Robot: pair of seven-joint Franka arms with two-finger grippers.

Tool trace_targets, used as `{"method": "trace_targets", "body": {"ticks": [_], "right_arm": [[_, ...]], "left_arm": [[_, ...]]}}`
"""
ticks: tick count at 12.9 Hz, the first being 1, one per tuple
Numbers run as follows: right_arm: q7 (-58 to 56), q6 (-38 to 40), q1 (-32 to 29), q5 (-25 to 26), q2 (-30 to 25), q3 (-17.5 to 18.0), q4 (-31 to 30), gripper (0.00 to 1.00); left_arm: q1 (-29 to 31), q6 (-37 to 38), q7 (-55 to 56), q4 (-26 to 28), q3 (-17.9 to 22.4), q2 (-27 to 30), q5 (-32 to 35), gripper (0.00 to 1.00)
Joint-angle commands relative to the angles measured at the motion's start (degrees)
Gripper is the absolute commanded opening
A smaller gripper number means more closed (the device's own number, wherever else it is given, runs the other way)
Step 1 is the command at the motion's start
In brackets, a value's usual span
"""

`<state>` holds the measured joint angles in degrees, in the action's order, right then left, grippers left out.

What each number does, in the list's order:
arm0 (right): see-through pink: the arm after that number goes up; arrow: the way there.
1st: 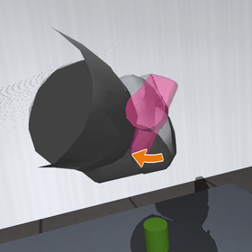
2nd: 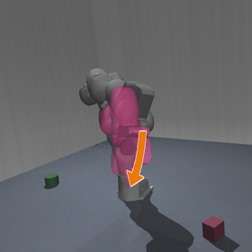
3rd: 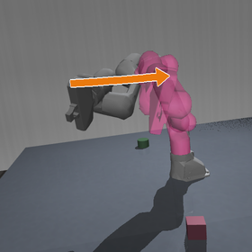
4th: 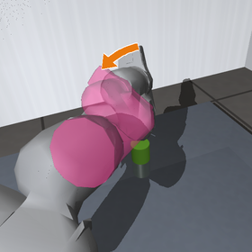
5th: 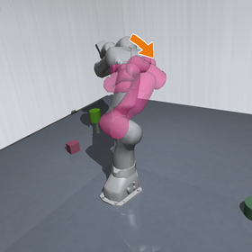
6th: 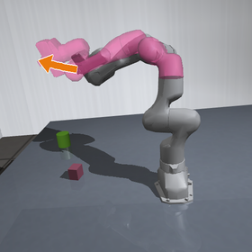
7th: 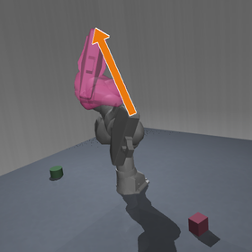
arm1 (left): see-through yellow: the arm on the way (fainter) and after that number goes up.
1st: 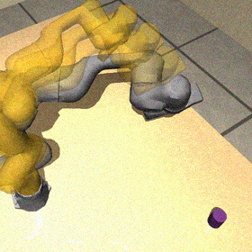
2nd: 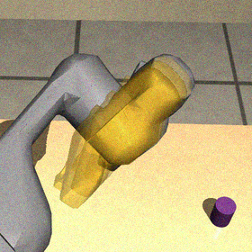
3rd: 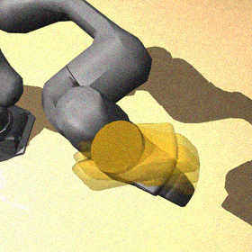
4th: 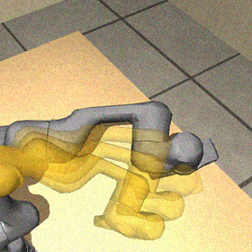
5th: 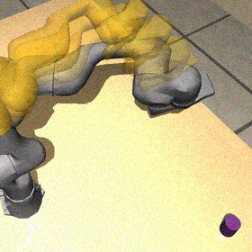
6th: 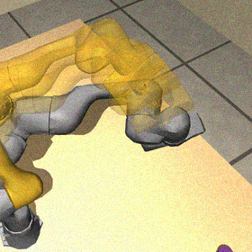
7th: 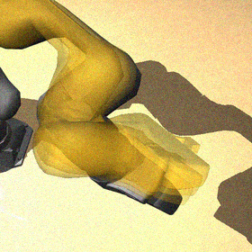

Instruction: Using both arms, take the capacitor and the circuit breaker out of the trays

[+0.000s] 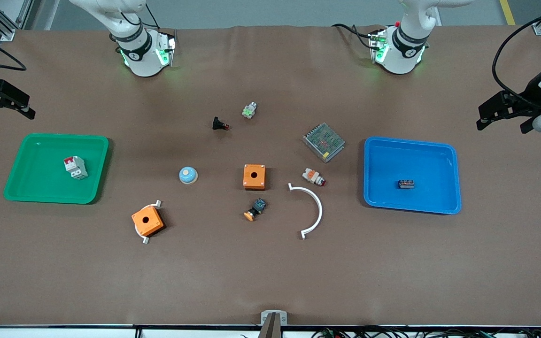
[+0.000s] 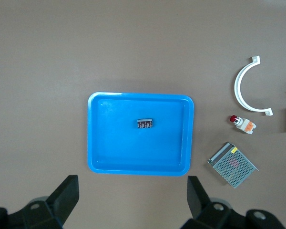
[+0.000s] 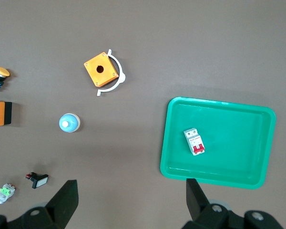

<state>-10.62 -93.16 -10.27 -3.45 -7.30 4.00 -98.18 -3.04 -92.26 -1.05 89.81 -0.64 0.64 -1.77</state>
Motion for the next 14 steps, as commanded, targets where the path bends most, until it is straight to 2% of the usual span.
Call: {"method": "trace_targets", "body": {"ticks": [1, 6, 8, 10, 12, 14], "right_arm": [[0.87, -0.09, 0.34, -0.51, -0.09, -0.22, 0.01, 1.0], [0.34, -0.09, 0.34, 0.02, 0.18, -0.22, -0.25, 1.0], [0.16, -0.27, 1.04, 5.01, 3.94, -0.22, -1.31, 1.0], [0.08, -0.62, 0.87, 7.05, 8.42, -0.3, -2.18, 1.0], [-0.45, -3.85, 0.52, 7.93, 10.81, -0.48, -5.68, 1.0], [-2.99, -11.65, 0.43, 9.68, 11.51, -0.57, -12.7, 1.0]], "left_arm": [[-0.03, 1.03, -1.15, -0.6, 0.03, -0.11, 0.01, 1.0], [0.05, 1.12, -0.97, -0.42, 0.03, -0.11, -0.07, 1.0], [0.05, 1.12, -2.02, 0.45, -0.06, -0.28, 0.01, 1.0], [-0.3, 1.12, -1.85, 2.56, -0.15, -1.68, 0.01, 1.0], [-0.3, 1.03, -1.76, 2.39, -0.59, -5.54, 0.01, 1.0], [-0.04, 0.77, -1.32, 2.22, -0.5, -9.49, 0.01, 1.0]]}}
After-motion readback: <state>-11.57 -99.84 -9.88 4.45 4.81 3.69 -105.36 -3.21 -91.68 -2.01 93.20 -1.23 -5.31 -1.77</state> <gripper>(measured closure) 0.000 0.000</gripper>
